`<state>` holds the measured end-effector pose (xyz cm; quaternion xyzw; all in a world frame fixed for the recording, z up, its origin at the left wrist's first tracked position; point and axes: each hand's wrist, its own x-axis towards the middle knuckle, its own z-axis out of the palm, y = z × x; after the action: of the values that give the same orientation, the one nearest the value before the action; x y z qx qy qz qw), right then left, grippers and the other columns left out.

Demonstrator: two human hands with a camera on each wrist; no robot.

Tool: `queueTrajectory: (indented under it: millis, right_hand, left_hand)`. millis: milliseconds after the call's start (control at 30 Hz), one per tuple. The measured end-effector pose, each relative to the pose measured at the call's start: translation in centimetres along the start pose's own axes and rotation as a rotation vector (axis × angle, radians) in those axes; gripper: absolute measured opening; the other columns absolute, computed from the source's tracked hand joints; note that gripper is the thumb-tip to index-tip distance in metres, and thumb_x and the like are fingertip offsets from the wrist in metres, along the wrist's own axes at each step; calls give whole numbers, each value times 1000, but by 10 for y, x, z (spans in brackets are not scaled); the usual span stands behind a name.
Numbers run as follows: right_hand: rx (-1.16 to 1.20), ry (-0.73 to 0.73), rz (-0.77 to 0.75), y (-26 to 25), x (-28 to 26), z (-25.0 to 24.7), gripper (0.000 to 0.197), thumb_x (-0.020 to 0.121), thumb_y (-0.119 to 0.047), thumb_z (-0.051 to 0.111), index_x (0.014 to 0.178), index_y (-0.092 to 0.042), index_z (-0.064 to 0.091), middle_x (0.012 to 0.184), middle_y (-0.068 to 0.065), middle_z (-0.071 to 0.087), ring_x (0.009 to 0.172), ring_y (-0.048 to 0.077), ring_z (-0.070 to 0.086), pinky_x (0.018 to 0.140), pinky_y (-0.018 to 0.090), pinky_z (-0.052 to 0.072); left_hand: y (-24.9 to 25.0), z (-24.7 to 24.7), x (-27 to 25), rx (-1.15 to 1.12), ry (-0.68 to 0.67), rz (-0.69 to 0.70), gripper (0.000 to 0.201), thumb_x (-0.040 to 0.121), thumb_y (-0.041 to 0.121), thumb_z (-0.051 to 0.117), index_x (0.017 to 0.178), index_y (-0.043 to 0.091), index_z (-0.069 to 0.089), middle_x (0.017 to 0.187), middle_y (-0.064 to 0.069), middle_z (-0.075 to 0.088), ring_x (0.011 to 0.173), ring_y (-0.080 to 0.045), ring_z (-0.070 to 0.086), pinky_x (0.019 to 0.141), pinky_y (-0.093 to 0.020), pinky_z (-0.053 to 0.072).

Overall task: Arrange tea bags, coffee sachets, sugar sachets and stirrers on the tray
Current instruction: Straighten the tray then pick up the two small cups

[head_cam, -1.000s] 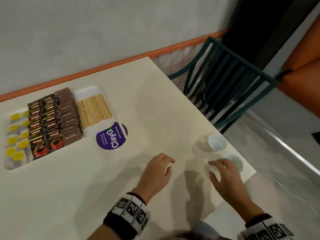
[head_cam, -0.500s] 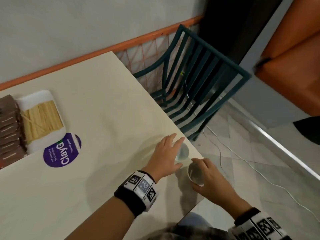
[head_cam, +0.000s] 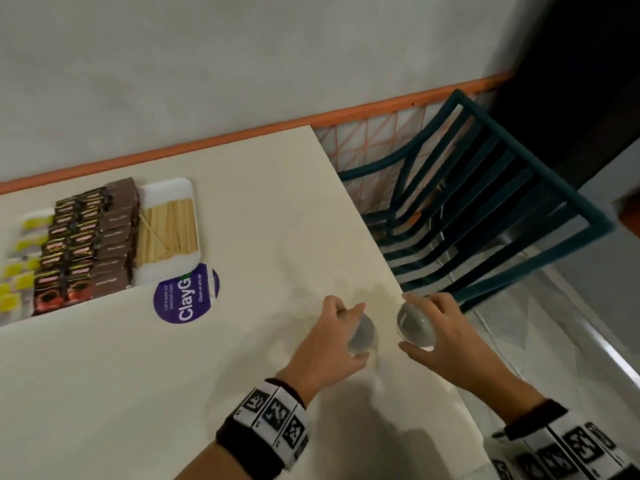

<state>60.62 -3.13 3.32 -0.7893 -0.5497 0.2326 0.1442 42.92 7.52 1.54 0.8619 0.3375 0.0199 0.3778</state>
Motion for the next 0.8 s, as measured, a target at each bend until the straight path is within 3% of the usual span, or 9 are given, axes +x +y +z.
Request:
queueTrajectory:
  millis: [67,167,267,333,433,567,667,800]
  right_hand:
    - [4,-26,-65,-23,31,-3,76,77,-40,70,140,-34,27,133,-2,31,104,6,35,87,13,35]
    - [12,-55,-165,-59,75,-5,73,79,-36,70,140,-29,29,126,2,34,98,10,38,88,15,33]
    - [39,-110,-268,-94,125,3,72,77,-31,72,138,-26,34,123,6,37,100,17,46,91,21,42]
    - [49,-157,-281,-117,159,10,71,77,-30,71,138,-27,34,124,5,35,103,20,47,89,22,41]
    - [50,-195,-297,-150,206,18,70,77,-27,69,138,-25,34,125,6,33,108,24,47,86,22,38]
    - [19,-245,-297,-183,258,31,72,77,-27,68,140,-24,33,125,7,32,114,25,44,93,30,41]
    - [14,-261,-310,-201,286,43,73,78,-24,68,141,-23,32,126,8,32,115,26,44,94,30,40]
    - [26,-228,-318,-219,318,60,78,78,-24,71,143,-14,28,135,9,33,119,26,44,96,29,38]
  left_hand:
    - [-20,-23,-6,-30,78,-62,74,81,31,66,144,21,29,123,2,23,112,-15,47,90,-9,31]
    - [-52,-55,-15,-17,186,-133,74,80,29,67,143,18,31,127,-1,28,113,-16,47,90,-7,27]
    - [-86,-83,-20,54,309,-186,73,78,32,68,142,19,34,133,-3,37,118,-19,46,94,-17,32]
    - [-104,-98,-20,53,389,-236,73,78,34,70,140,18,36,135,-3,42,120,-19,45,98,-23,33]
    - [-127,-115,-16,-29,487,-299,73,76,30,73,139,17,37,135,-3,45,122,-18,44,99,-22,32]
    - [-155,-128,-1,-167,581,-367,82,73,25,76,141,20,31,135,-2,39,118,-15,46,89,-16,37]
    - [-173,-134,16,-223,658,-342,85,69,20,80,141,14,33,130,-5,43,113,-10,44,87,-11,36]
    - [-192,-139,42,-295,719,-307,81,70,16,79,139,10,37,130,-8,49,118,-16,46,94,-19,37]
